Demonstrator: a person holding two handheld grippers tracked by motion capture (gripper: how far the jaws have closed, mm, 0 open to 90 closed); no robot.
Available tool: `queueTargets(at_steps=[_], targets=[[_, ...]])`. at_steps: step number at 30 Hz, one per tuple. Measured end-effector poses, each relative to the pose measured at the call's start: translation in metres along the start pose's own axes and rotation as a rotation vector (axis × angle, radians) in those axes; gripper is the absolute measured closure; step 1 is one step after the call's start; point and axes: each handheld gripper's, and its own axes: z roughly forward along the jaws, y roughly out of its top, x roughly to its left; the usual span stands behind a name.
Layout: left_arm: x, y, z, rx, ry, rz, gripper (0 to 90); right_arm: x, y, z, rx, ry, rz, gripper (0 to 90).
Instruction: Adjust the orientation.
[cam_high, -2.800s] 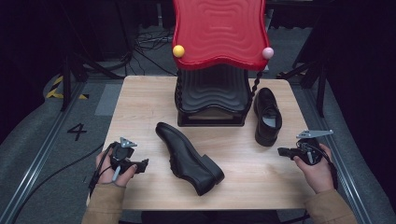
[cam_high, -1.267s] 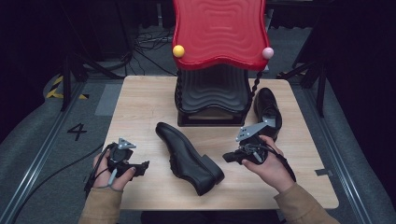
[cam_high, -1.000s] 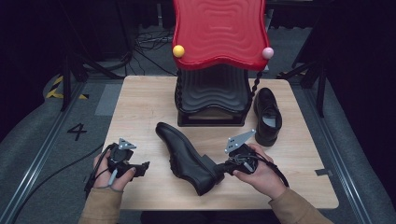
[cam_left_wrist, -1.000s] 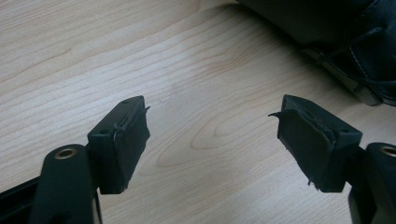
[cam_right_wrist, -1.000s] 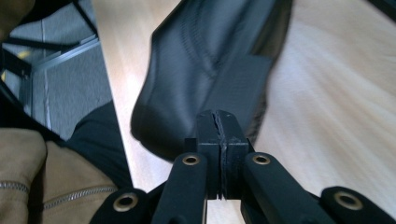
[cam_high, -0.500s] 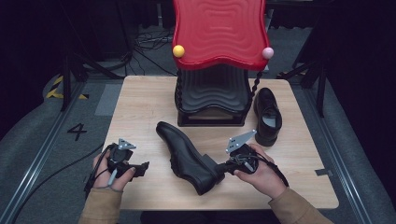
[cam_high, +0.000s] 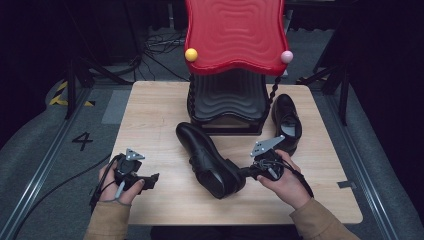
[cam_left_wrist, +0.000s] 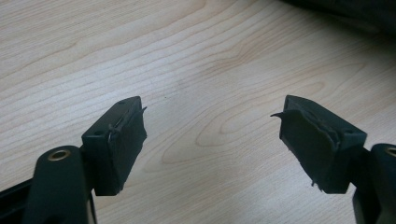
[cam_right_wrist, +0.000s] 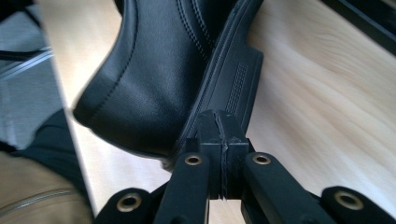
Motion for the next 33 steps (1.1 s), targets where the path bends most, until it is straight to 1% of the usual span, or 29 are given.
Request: queueTargets(at_steps=[1,2,3,5,7,8,10,11,12,13,14,15,16,18,20,21,25,28,31,33], targets=[[0.0,0.0,0.0,0.0,0.002,0.002,23.1,-0.005,-0.003,0.0,0.002,-0.038,0.011,90.0],[0.0,0.0,0.0,0.0,0.001,-0.002,23.1,-0.007,-0.004,0.001,-0.005,-0.03,0.02,90.0],[0.0,0.0,0.001,0.001,0.001,-0.004,23.1,-0.01,-0.005,0.0,-0.015,-0.009,0.038,90.0],[0.0,0.0,0.001,0.001,0.003,-0.005,23.1,-0.014,-0.006,0.001,-0.024,0.017,0.057,90.0],[0.0,0.0,0.001,0.001,0.003,-0.005,23.1,-0.015,-0.007,0.001,-0.025,0.02,0.062,90.0],[0.0,0.0,0.001,0.001,0.004,-0.003,23.1,-0.017,-0.007,0.001,-0.027,0.016,0.054,90.0],[0.0,0.0,0.001,0.0,-0.002,-0.004,23.1,-0.019,-0.008,0.003,-0.018,-0.041,0.046,90.0],[0.0,0.0,0.001,0.0,-0.002,-0.004,23.1,-0.02,-0.009,0.005,-0.006,-0.081,0.031,90.0],[0.0,0.0,0.001,0.0,-0.003,-0.003,23.1,-0.022,-0.011,0.009,0.012,-0.111,0.023,90.0],[0.0,0.0,0.001,-0.001,-0.002,-0.004,23.1,-0.024,-0.012,0.011,0.015,-0.132,0.017,90.0],[0.0,0.0,0.001,0.001,0.001,-0.005,23.1,-0.028,-0.014,0.014,0.019,-0.147,0.019,90.0],[0.0,0.0,0.001,0.003,-0.003,-0.007,23.1,-0.034,-0.017,0.018,0.013,-0.156,0.036,89.7],[0.001,-0.001,0.001,0.005,-0.002,-0.005,23.1,-0.04,-0.02,0.021,0.024,-0.162,0.064,88.8],[0.0,-0.001,0.002,0.006,-0.004,-0.008,23.1,-0.047,-0.024,0.027,0.052,-0.155,0.078,87.7],[0.0,-0.001,0.002,0.007,-0.003,-0.008,23.1,-0.053,-0.028,0.029,0.027,-0.136,0.104,86.1],[0.0,-0.001,0.002,0.006,-0.002,-0.009,23.1,-0.055,-0.028,0.029,0.032,-0.131,0.11,85.2],[0.0,0.0,0.001,0.004,-0.004,-0.005,23.1,-0.053,-0.028,0.029,0.036,-0.149,0.095,83.4],[0.0,-0.001,0.001,0.003,-0.005,-0.008,23.2,-0.053,-0.027,0.028,0.035,-0.153,0.097,82.5],[0.001,-0.001,0.001,0.002,-0.003,-0.01,23.1,-0.055,-0.026,0.018,0.016,-0.157,0.104,80.0],[0.001,-0.001,0.0,0.002,0.002,-0.007,23.1,-0.055,-0.025,0.015,0.009,-0.157,0.108,79.4]])
